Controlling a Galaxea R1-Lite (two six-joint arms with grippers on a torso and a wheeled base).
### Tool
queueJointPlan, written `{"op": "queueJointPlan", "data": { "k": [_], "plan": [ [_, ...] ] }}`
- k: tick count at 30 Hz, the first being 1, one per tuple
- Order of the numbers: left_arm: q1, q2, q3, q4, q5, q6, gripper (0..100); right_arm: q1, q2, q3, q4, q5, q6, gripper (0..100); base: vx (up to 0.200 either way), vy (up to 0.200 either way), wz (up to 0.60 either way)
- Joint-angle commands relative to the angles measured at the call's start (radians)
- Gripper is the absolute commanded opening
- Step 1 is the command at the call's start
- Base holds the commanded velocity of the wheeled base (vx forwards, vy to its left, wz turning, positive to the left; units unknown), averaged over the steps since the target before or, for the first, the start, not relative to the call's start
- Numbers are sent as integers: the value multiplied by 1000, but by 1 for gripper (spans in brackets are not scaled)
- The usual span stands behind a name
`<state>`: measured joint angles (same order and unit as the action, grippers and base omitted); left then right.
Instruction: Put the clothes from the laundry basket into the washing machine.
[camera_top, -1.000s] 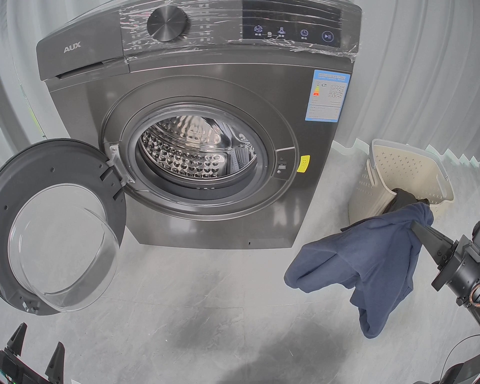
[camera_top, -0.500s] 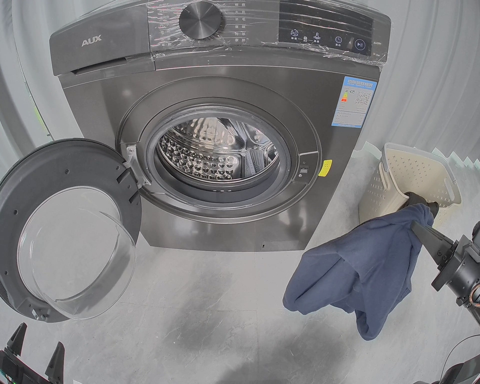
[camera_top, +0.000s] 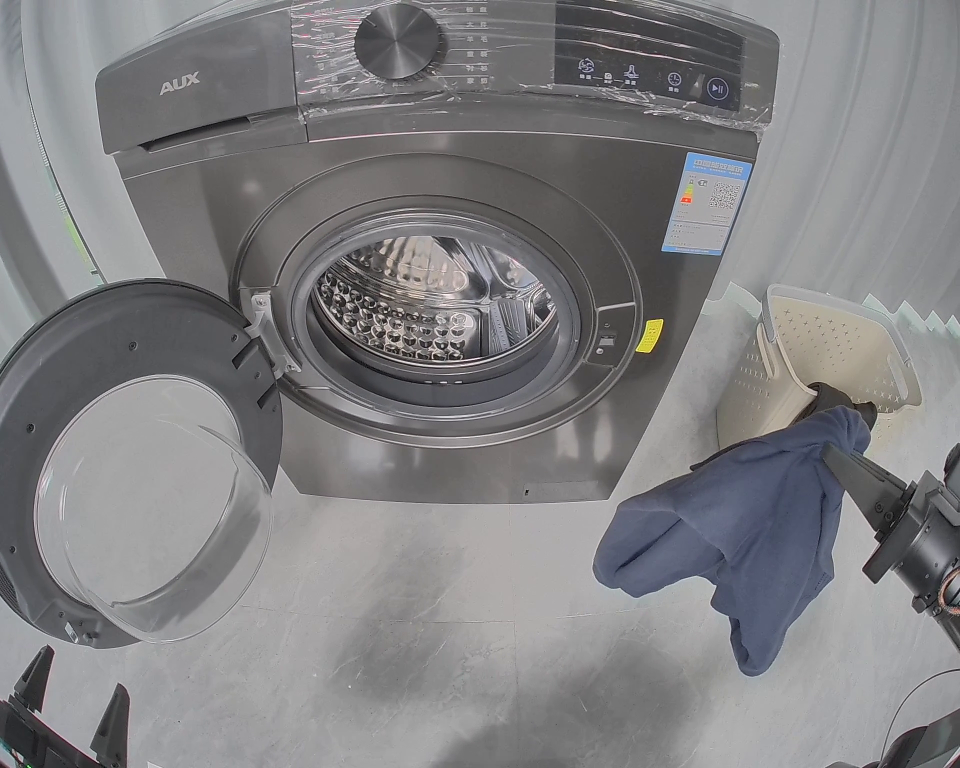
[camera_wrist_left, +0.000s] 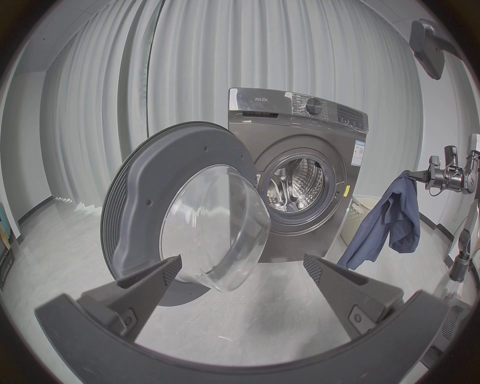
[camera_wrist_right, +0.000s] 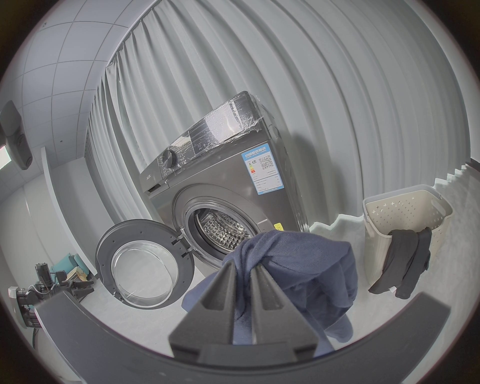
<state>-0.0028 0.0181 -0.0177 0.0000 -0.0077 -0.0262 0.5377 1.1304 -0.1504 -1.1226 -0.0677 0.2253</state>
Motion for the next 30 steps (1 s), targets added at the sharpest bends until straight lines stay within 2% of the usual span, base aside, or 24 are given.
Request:
{"op": "queueJointPlan", "data": {
  "k": [1, 19, 24, 27, 30],
  "plan": [
    [0, -18, 15, 0, 0, 0, 100, 1, 2, -1, 0, 0, 0, 0, 0, 0, 0],
    [0, -18, 15, 0, 2, 2, 100, 2, 5, -5, 4, 0, 8, 0, 0, 0, 0],
    [1, -18, 16, 0, 2, 15, 100, 24, 72, -60, -3, 3, 11, 0, 0, 0, 0],
    [3, -18, 16, 2, 3, 26, 100, 62, 138, -121, -3, -1, 8, 0, 0, 0, 0],
    [4, -18, 16, 2, 2, 28, 100, 87, 172, -136, -6, -1, 9, 0, 0, 0, 0]
  ]
}}
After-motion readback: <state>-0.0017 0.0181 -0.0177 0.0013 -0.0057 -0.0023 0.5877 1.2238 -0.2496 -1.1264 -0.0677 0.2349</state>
